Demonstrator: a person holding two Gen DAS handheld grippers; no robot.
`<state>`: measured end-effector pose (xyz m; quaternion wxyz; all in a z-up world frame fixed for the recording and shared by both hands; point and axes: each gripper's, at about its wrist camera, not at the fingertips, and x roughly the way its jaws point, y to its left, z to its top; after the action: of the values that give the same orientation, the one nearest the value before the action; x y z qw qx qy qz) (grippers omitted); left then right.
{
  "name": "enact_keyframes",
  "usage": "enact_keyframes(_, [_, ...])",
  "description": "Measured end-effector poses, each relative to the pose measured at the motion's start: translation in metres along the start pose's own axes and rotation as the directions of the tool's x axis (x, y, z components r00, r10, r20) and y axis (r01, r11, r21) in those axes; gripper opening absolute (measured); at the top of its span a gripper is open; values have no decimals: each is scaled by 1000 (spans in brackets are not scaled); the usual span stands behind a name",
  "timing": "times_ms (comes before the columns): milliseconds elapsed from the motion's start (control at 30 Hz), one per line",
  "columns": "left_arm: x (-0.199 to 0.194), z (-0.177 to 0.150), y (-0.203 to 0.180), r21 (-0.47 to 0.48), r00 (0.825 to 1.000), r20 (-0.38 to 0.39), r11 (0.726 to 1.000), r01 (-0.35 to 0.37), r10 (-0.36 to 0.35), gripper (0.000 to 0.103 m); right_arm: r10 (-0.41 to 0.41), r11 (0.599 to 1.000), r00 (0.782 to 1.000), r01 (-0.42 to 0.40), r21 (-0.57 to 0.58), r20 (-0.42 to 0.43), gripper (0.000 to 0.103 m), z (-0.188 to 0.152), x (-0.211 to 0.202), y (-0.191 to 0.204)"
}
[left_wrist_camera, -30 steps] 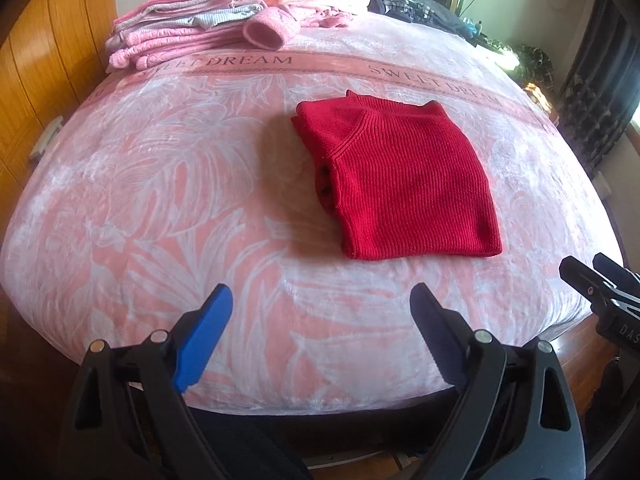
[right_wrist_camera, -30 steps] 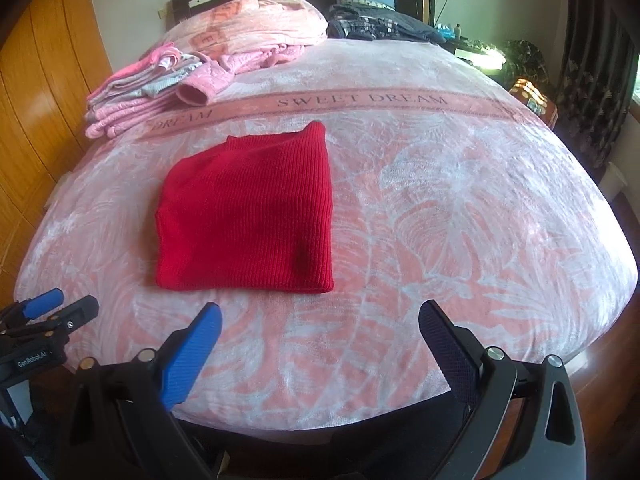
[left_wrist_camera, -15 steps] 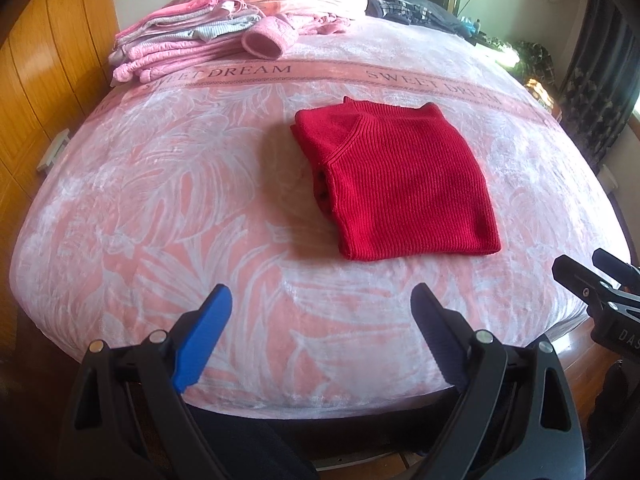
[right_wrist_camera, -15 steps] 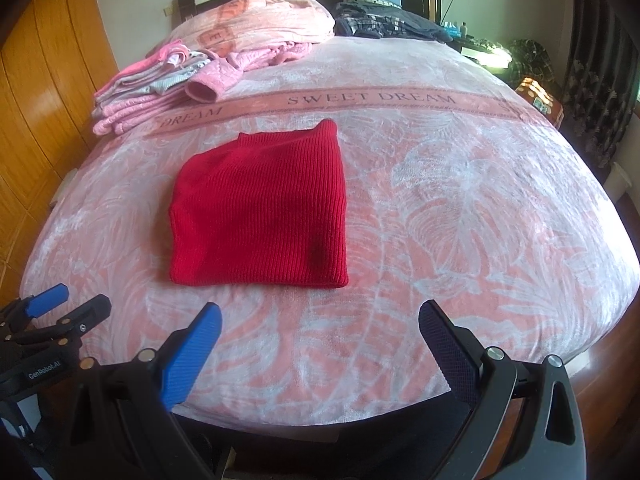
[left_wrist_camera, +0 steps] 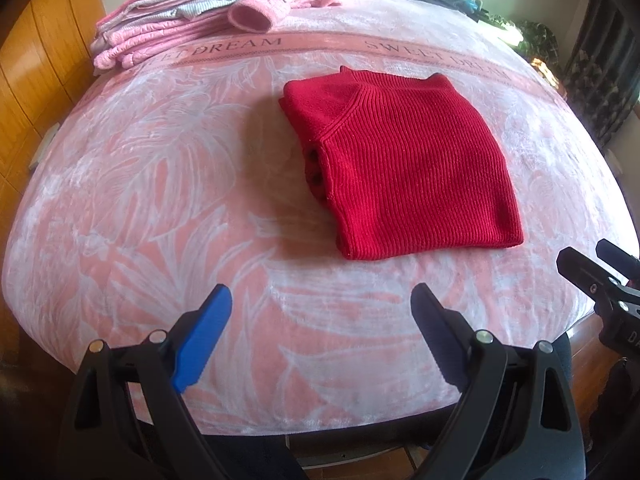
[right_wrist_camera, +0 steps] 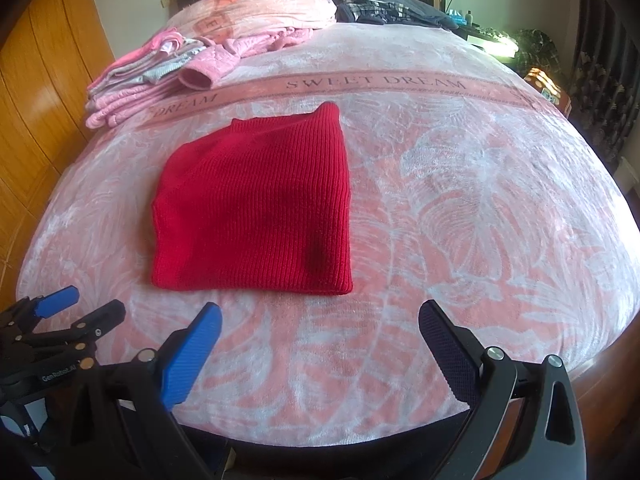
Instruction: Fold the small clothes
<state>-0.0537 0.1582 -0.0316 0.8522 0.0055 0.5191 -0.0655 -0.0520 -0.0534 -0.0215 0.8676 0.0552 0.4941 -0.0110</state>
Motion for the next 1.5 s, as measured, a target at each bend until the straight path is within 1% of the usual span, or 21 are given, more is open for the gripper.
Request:
enact_keyframes(133, [8,2,-3,-3,1000,-12,1000,11,-11,90,-4,1000,1000,4,-9,-6,99,2,5,0])
enact_keyframes(400, [13,1,-4,-4,1000,-22,1000,-6,6,90,-5,1000,1000,5,-7,-11,99,2,9,-4])
enact_keyframes(1067, [22,1,-2,-21,999,-40,1000,-6,6,90,-12,1000,999,12,-4,-30,99,-1,19,-6])
enact_keyframes(1233, [22,1,-2,-16,999,-37,1000,-13,13,90,-24,1000,1000,24,-14,-20,99,1,20,-6])
enact_keyframes(1367, [25,1,-2,-18,999,-48,1000,-9,8,90,-66,997,998,66,-31,19,99,3,18,-4])
enact_keyframes(1500, [26,1,-1,-18,999,-50,1000,-12,11,90,-56,998,998,57,-21,20,99,6,19,-7])
